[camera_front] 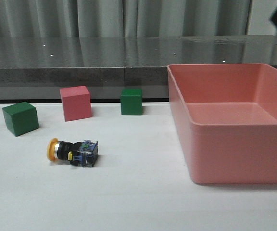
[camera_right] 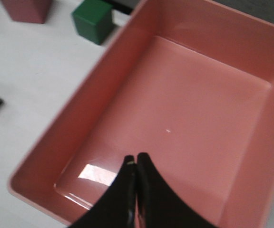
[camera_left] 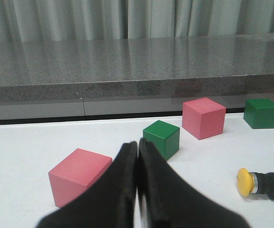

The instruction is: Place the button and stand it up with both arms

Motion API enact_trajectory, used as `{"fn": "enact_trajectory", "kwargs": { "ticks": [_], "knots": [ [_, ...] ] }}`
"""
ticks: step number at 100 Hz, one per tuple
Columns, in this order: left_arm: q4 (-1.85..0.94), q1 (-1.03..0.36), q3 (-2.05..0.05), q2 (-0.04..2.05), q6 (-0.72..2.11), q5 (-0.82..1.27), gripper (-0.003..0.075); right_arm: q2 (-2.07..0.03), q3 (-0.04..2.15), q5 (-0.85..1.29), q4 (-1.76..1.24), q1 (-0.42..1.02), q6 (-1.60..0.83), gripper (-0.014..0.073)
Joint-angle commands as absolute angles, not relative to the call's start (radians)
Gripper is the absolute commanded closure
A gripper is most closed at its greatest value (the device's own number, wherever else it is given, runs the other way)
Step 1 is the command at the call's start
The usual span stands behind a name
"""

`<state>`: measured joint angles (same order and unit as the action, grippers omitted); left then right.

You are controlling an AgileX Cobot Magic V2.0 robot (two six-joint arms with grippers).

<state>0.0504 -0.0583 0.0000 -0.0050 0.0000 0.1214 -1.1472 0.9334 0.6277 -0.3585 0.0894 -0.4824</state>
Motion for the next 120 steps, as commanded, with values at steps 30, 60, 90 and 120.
{"fn": "enact_trajectory", "kwargs": {
  "ticks": [30, 60, 90, 120],
  "knots": [
    [0.048, -0.059, 0.046, -0.035, -0.009, 0.036, 0.0740, -0.793, 0.738, 0.574, -0.374, 0.077, -0.378, 0.0655],
    [0.032, -0.059, 0.046, -0.035, -0.009, 0.030, 0.0740, -0.475, 0.567, 0.481, -0.360, 0.077, -0.379, 0.0655],
    [-0.072, -0.059, 0.027, -0.035, -0.009, -0.032, 0.0740, -0.283, 0.420, 0.374, -0.274, 0.077, -0.379, 0.0655],
    [-0.129, -0.059, -0.281, 0.147, -0.009, 0.187, 0.0740, -0.282, 0.412, 0.368, -0.274, 0.077, -0.379, 0.0655]
  ]
}}
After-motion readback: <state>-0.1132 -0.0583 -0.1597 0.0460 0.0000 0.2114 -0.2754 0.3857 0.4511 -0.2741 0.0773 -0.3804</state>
